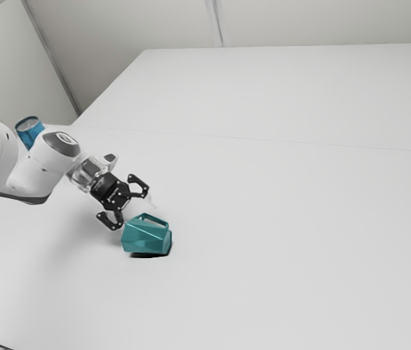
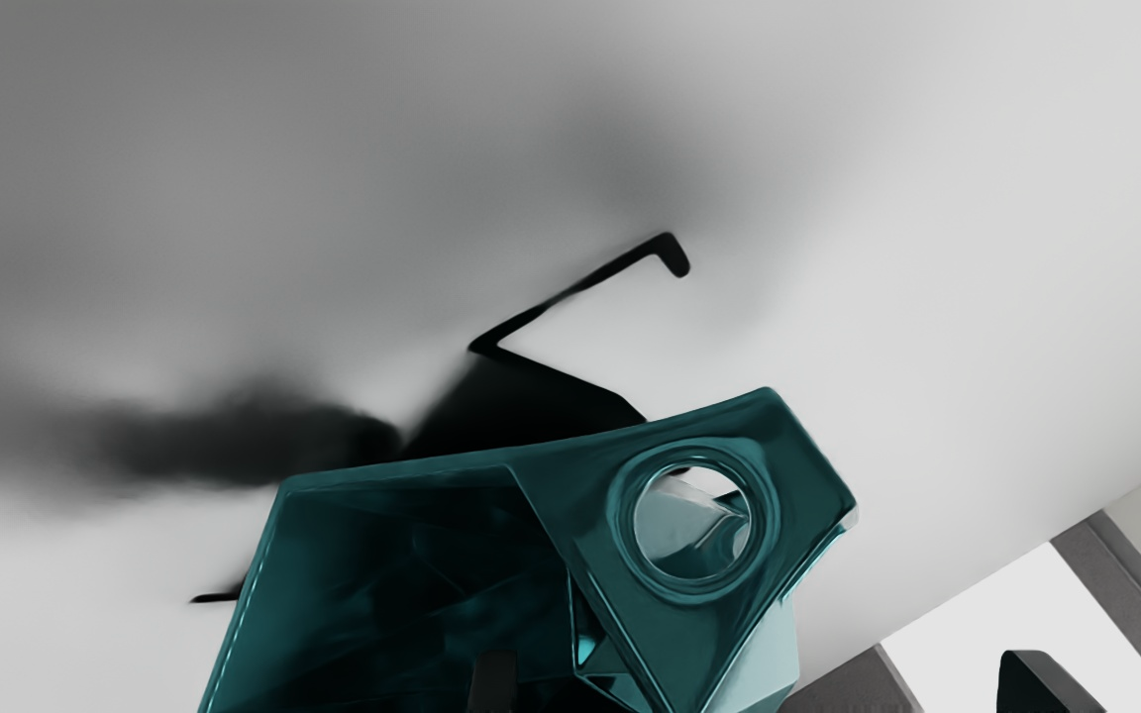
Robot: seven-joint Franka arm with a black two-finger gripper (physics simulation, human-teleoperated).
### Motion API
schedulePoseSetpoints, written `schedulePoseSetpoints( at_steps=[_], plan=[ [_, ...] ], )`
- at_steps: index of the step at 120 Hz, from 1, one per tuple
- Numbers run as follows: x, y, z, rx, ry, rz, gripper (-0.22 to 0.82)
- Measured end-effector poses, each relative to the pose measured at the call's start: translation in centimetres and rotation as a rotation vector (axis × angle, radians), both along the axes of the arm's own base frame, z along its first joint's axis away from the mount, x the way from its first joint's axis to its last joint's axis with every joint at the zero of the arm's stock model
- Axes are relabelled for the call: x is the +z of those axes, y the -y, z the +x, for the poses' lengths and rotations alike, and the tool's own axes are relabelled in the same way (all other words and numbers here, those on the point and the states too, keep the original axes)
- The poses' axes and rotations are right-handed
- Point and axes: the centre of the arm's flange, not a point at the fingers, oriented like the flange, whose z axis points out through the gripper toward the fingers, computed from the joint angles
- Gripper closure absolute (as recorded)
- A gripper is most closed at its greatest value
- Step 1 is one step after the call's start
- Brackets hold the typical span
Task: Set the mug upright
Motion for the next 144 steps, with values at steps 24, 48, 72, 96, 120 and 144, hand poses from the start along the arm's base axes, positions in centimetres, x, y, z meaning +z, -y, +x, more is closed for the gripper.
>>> schedulePoseSetpoints(
  at_steps=[24,48,72,96,120,144],
  plan=[
    [0.1,0.1,0.0,-0.008,-0.003,0.004,0.56],
    [1.1,1.5,0.9,-0.036,0.019,0.004,0.71],
    [1.7,2.4,1.4,-0.050,0.028,0.005,0.76],
    [6.3,5.8,1.9,-0.170,0.100,0.110,0.78],
    [10.9,10.3,2.0,-0.376,0.216,0.347,0.79],
    [12.7,12.3,2.7,-0.535,0.336,0.597,0.79]
  ],
)
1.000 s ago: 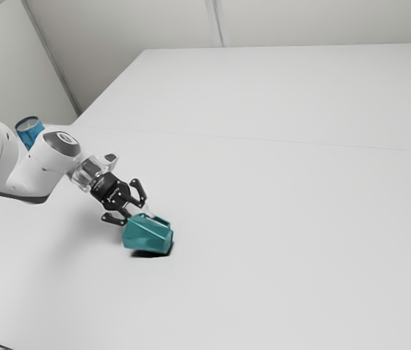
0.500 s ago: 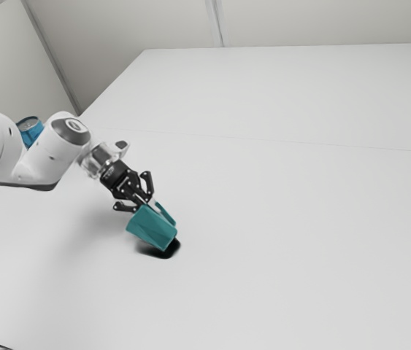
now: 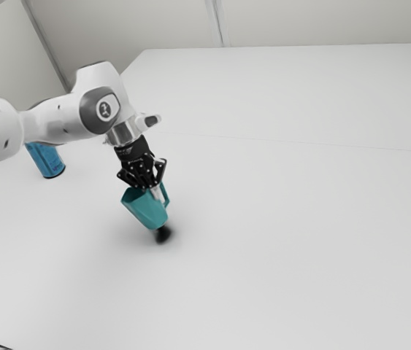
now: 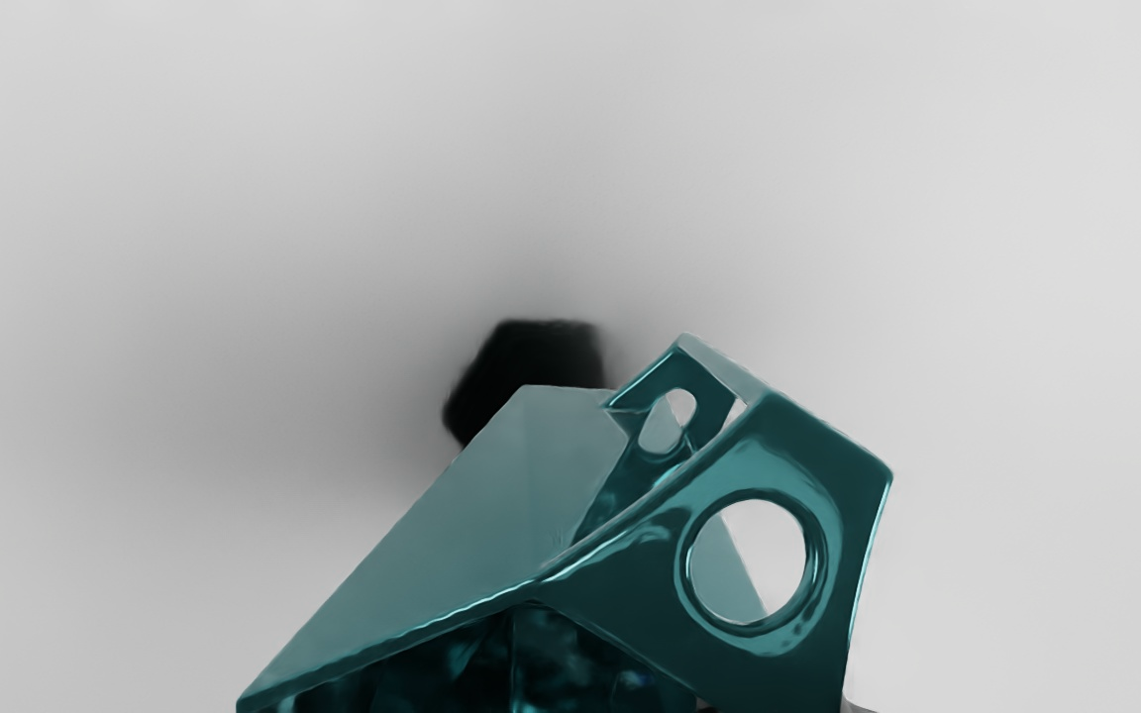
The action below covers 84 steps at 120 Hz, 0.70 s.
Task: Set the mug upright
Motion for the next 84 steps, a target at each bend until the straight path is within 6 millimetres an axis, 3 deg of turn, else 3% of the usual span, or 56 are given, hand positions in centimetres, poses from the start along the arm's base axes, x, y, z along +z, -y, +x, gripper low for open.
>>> schedulePoseSetpoints(
  at_steps=[17,40,84],
  plan=[
    [0.2,-0.1,0.8,-0.074,0.082,0.132,0.79],
    [0.5,2.1,1.4,-0.168,0.158,0.224,0.79],
    [-1.9,1.9,0.3,-0.159,0.138,0.258,0.79]
  ],
)
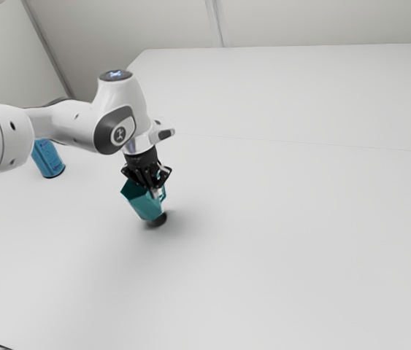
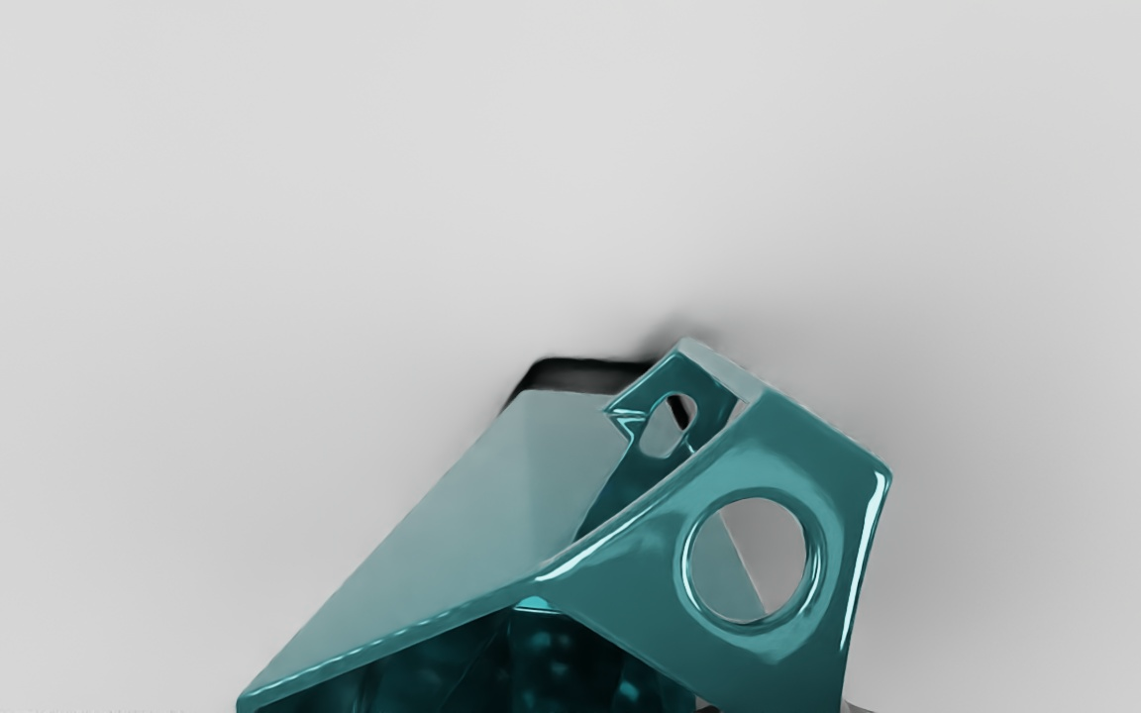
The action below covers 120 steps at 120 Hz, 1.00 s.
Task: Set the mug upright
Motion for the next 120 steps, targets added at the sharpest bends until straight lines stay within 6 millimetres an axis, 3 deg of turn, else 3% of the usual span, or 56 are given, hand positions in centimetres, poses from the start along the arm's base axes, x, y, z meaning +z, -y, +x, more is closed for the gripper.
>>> schedulePoseSetpoints(
  at_steps=[65,92,104,120],
  plan=[
    [-3.6,0.2,0.5,0.034,-0.042,0.001,0.78],
    [-2.0,0.3,0.4,0.036,-0.022,0.001,0.31],
    [-1.0,0.3,0.3,0.035,-0.008,0.002,0.19],
    [1.7,0.3,0.2,0.034,0.037,0.001,0.10]
  ],
)
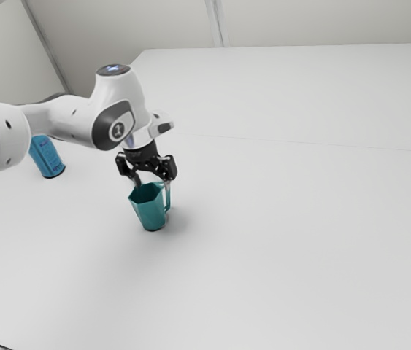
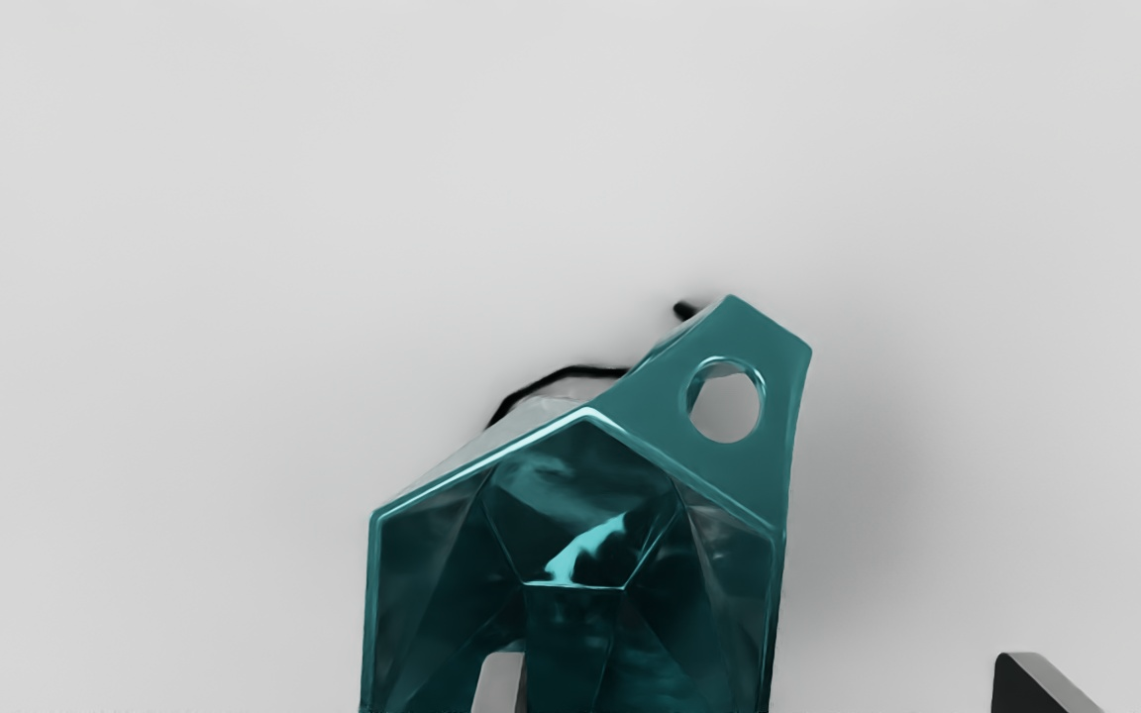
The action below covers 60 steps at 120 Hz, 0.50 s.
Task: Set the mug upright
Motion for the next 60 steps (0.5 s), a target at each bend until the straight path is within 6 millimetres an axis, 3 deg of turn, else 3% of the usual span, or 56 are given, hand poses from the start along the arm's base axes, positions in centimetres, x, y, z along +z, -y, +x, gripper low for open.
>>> schedulePoseSetpoints(
  at_steps=[28,60],
  plan=[
    [4.8,0.1,0.3,-0.025,0.064,0.004,0.03],
    [12.4,0.7,0.6,-0.069,0.104,0.025,0.01]
  ],
)
